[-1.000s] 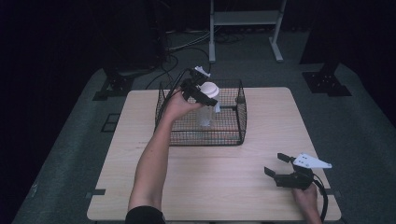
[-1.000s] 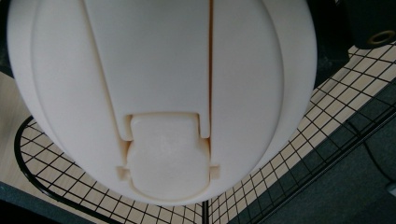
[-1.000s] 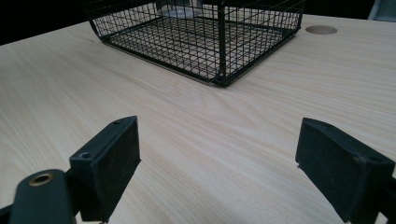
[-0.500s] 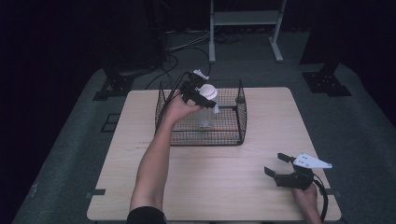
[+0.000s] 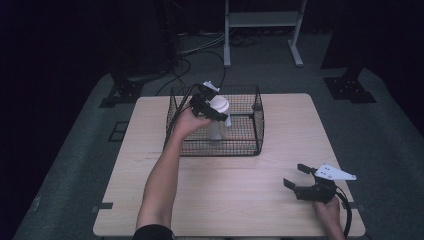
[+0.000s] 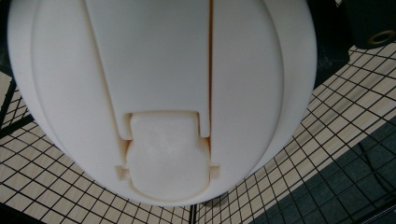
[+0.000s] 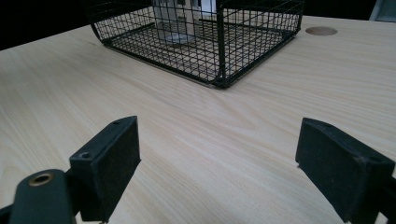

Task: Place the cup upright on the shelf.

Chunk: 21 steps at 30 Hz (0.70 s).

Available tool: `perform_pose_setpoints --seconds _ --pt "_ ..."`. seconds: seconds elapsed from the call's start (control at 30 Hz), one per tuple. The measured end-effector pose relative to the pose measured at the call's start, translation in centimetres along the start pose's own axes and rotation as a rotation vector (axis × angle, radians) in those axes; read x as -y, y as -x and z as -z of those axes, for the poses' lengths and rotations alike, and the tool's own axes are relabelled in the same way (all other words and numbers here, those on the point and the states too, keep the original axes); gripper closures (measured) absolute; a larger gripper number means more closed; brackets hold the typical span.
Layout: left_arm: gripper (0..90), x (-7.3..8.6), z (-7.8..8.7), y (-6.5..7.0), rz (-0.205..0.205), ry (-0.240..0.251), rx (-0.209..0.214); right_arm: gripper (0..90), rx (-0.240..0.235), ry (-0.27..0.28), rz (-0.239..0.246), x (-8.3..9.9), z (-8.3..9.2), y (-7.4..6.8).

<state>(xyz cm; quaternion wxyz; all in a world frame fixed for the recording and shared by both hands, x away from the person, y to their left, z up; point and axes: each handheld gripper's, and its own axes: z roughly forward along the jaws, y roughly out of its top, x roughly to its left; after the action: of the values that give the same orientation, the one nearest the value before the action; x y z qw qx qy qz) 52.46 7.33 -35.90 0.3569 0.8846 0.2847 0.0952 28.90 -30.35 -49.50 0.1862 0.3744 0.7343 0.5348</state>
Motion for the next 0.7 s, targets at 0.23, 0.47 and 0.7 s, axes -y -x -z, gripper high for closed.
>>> perform_pose_setpoints --seconds 0.23,0.47,0.7 --pt "4.8 0.0 -0.1 0.9 -0.043 -0.016 -0.021 12.8 0.002 -0.004 0.001 0.0 -0.1 -0.1" --pt "4.7 0.1 0.0 1.3 -0.061 -0.033 -0.030 12.8 0.003 -0.009 0.004 0.0 -0.1 -0.1" --pt "4.6 0.7 0.4 1.1 -0.056 -0.009 -0.025 12.8 0.006 -0.013 0.008 0.0 -0.1 -0.2"
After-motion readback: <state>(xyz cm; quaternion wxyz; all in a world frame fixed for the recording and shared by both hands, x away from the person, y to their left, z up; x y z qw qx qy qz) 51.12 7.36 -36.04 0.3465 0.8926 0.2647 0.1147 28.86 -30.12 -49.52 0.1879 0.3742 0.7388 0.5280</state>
